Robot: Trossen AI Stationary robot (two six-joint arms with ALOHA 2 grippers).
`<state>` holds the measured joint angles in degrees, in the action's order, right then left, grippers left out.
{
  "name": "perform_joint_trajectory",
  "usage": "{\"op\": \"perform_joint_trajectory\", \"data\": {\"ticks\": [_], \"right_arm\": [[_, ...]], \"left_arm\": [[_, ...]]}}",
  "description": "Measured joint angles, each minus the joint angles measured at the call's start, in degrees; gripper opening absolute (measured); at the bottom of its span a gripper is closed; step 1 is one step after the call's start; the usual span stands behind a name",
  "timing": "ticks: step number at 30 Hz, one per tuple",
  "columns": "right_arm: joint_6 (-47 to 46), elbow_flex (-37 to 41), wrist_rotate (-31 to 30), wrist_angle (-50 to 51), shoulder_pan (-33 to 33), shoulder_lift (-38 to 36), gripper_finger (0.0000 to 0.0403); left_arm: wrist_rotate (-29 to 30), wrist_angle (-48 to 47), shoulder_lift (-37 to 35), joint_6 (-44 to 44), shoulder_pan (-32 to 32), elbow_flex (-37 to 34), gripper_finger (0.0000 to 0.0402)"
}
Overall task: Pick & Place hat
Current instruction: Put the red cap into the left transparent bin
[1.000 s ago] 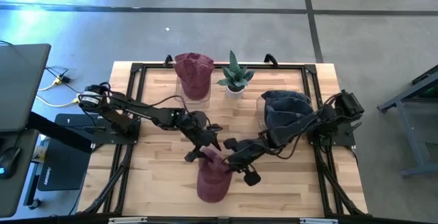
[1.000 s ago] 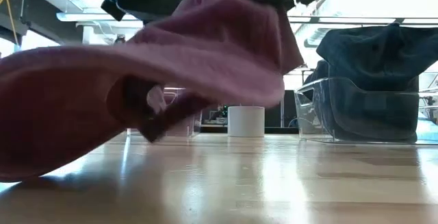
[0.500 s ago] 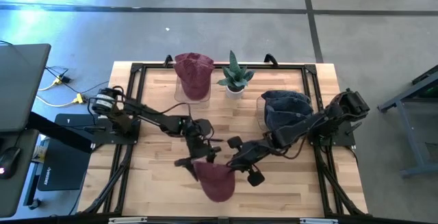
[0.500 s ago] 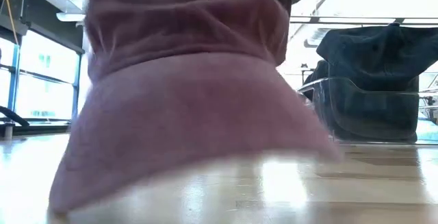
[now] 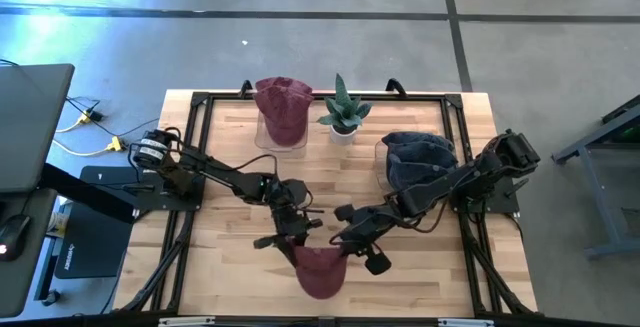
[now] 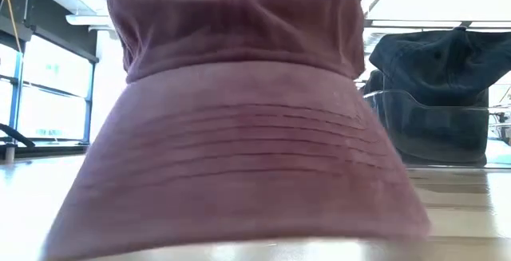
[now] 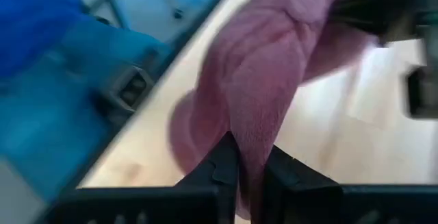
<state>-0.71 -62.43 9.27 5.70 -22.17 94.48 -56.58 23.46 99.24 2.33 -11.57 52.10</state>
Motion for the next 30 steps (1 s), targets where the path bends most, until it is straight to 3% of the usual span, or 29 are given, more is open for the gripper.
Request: {"op": "perform_joint_trajectory", "data": {"ticks": [6, 13, 17, 23, 30], "right_arm": [[-3.1, 0.0, 10.8, -4.5, 0.4, 0.3, 0.0094], [-5.9, 4.5, 10.7, -15.9, 0.4, 2.8, 0.0216], [-6.0, 10.3, 8.8, -26.3, 0.4, 3.1, 0.0251], [-6.5, 16.9, 12.9, -44.7, 0.4, 3.1, 0.0243], [-6.6, 17.2, 20.2, -47.8, 0.5, 2.8, 0.0174]], "left_arm": [[-0.6, -0.1, -1.0, -3.2, 0.0, 0.4, 0.0009], [4.8, -2.8, -3.6, -3.9, 0.0, 0.5, 0.0016], [5.7, -6.1, -5.9, -1.6, -0.1, 0.5, 0.0003], [9.9, -9.9, -8.9, 0.3, -0.1, 0.5, 0.0005], [10.0, -11.9, -11.8, 0.8, -0.1, 0.5, 0.0005]]}}
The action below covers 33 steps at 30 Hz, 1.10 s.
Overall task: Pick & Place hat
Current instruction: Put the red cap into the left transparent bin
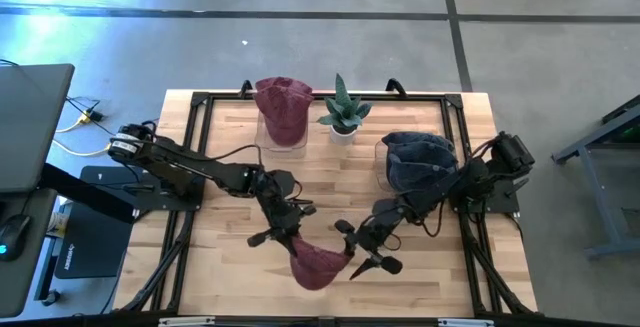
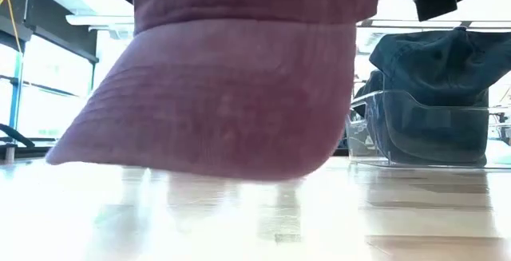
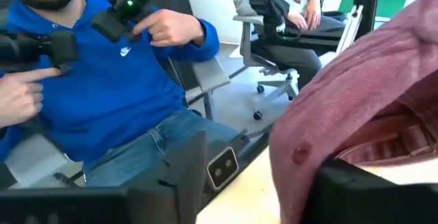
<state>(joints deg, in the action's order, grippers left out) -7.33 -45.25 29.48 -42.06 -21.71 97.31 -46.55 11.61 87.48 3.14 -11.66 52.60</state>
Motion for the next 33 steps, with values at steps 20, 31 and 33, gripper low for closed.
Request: {"op": "perform_joint_trajectory", "data": {"ticks": [20, 31, 33], "right_arm": [[0.0, -0.1, -6.2, 4.6, 3.4, -0.2, 0.0005], [-0.1, -0.1, -6.9, 6.2, 3.4, -0.2, 0.0007], [-0.1, -0.1, -6.9, 6.2, 3.4, -0.2, 0.0010]], "left_arm": [[12.2, -0.7, 0.5, -2.6, 0.0, 0.0, 0.0065], [16.2, -0.7, 0.5, -7.9, 0.0, 0.0, 0.0221], [16.3, -0.7, 0.5, -7.9, 0.0, 0.0, 0.0233]]}}
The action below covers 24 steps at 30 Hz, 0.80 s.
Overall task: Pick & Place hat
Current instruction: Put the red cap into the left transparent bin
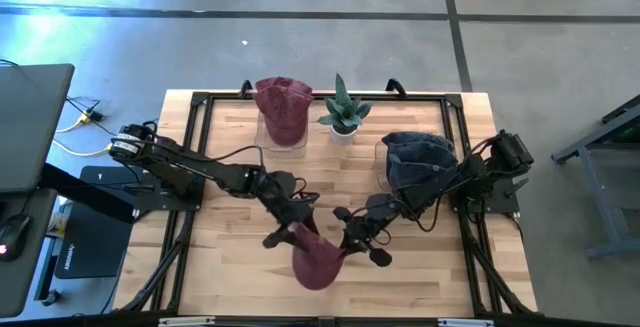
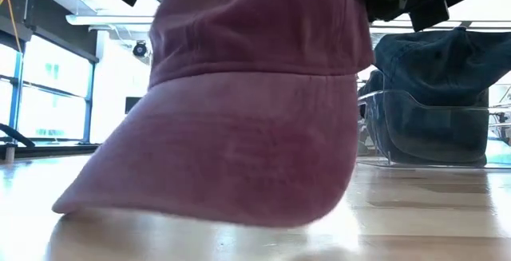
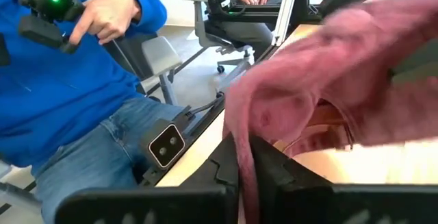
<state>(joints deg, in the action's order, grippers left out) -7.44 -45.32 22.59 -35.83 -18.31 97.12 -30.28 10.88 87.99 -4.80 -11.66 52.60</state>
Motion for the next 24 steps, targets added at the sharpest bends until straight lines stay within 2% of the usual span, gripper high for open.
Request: {"op": "perform_joint_trajectory", "data": {"ticks": [13, 18, 24], "right_arm": [[0.0, 0.0, 0.0, 0.5, 0.0, 0.0, 0.0011], [0.0, 0.0, 0.0, 0.6, 0.0, 0.0, 0.0004], [0.0, 0.0, 0.1, 0.9, 0.0, 0.0, 0.0015]], "left_arm": [[-1.3, 8.9, 7.2, -1.8, 0.0, 0.0, 0.0239], [-7.0, 14.4, 7.2, -2.7, 0.0, 0.0, 0.0239], [-6.7, 16.2, 7.2, -3.7, 0.0, 0.0, 0.0223]]}}
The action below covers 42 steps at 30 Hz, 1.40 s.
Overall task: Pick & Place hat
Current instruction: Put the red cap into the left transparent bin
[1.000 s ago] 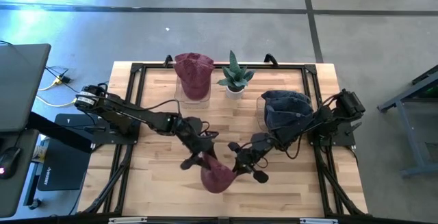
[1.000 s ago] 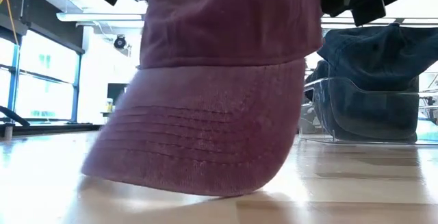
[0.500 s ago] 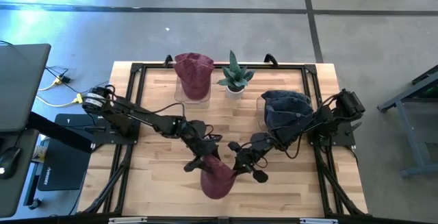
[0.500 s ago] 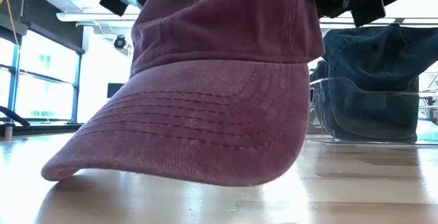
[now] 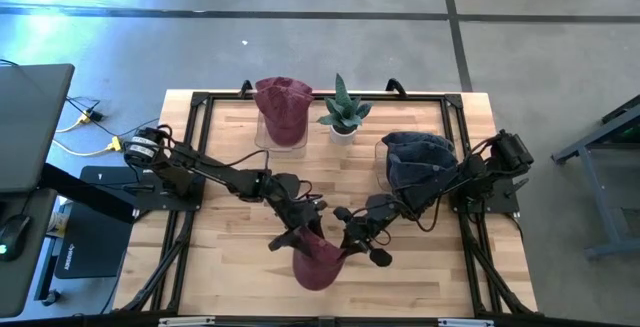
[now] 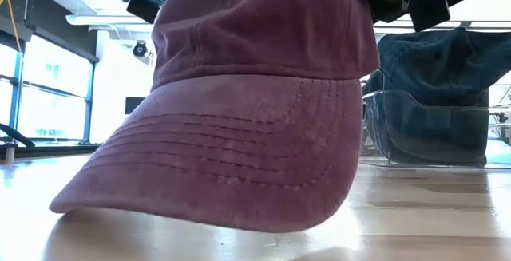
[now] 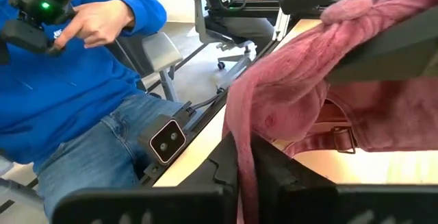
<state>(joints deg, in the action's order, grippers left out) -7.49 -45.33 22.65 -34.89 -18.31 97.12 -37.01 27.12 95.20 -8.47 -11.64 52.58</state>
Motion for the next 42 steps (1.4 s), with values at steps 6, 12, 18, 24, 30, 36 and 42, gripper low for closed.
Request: {"op": "perform_joint_trajectory", "data": {"ticks": [6, 12, 18, 24, 30, 36, 42], "right_arm": [[0.0, 0.0, 0.0, 0.0, 0.0, 0.0, 0.0031], [1.1, 0.0, 1.3, -0.6, 0.0, 0.0, 0.0046], [0.2, 0.2, 2.3, 1.9, -0.2, -3.6, 0.0083], [1.1, 3.3, 1.7, 3.0, -3.6, -10.4, 0.0094], [2.5, 7.0, -7.6, 2.7, -8.7, -15.8, 0.0095], [3.0, 9.2, -15.9, 2.5, -10.9, -18.2, 0.0095], [3.1, 10.0, -16.1, 3.2, -11.1, -18.1, 0.0094]], "left_arm": [[0.4, 0.2, 0.0, 0.0, 0.0, 0.0, 0.0163], [-0.4, 1.3, 0.0, 0.5, 0.0, 0.0, 0.0087], [-4.7, 8.3, -0.1, -5.3, 0.0, 0.0, 0.0009], [-5.7, 13.9, -0.1, -17.5, 0.0, 0.0, 0.0007], [-1.7, 10.2, -3.9, -15.2, 0.9, 0.0, 0.0002], [2.9, -5.9, -12.4, -5.3, 5.2, 0.0, 0.0001], [10.2, -22.3, -23.1, 6.7, 10.2, 0.0, 0.0001]]}}
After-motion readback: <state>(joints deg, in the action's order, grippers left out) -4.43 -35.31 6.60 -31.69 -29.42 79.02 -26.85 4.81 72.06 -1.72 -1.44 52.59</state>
